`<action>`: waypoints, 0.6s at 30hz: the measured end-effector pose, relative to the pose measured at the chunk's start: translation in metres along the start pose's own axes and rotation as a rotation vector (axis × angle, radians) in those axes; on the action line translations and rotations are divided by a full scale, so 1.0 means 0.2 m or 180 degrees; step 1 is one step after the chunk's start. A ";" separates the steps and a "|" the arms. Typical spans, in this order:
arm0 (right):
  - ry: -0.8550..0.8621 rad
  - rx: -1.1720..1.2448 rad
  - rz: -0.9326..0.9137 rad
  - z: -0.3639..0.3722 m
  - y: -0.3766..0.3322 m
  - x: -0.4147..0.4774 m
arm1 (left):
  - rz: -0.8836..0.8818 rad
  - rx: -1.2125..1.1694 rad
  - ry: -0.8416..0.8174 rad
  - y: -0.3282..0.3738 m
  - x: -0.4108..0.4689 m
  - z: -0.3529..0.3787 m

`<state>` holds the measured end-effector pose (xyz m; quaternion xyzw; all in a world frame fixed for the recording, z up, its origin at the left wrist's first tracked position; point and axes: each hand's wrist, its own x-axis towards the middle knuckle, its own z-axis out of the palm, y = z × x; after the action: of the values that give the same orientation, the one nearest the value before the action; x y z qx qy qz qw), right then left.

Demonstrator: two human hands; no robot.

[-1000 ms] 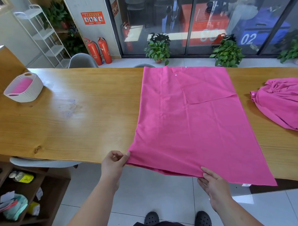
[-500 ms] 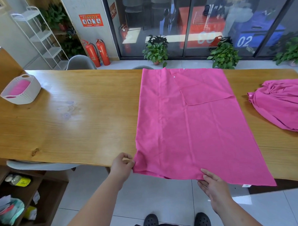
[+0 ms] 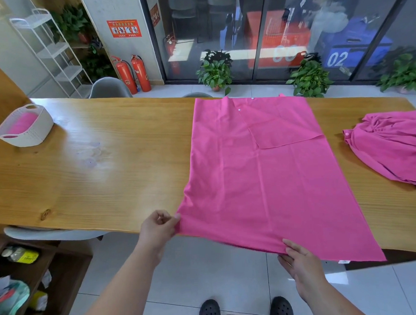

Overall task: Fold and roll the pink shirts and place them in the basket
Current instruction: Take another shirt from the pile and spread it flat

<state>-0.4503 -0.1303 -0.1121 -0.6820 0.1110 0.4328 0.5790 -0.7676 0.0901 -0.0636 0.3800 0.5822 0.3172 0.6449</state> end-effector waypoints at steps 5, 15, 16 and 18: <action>-0.0071 0.0051 0.0007 0.02 0.04 -0.01 | 0.0080 -0.0031 0.0354 -0.03 -0.02 0.01; -0.0144 -0.0168 0.0029 0.03 0.06 -0.03 | -0.0037 0.1658 0.0473 -0.30 -0.01 -0.06; -0.0189 -0.0160 0.0036 0.03 0.05 -0.04 | 0.0019 0.1826 0.0446 -0.29 0.00 -0.08; -0.0301 -0.0212 0.0052 0.04 0.04 -0.05 | 0.0055 0.1978 0.0370 -0.28 0.02 -0.10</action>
<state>-0.4644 -0.1297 -0.1108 -0.6788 0.0746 0.4727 0.5570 -0.7886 0.0678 -0.1151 0.5450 0.6839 0.1508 0.4609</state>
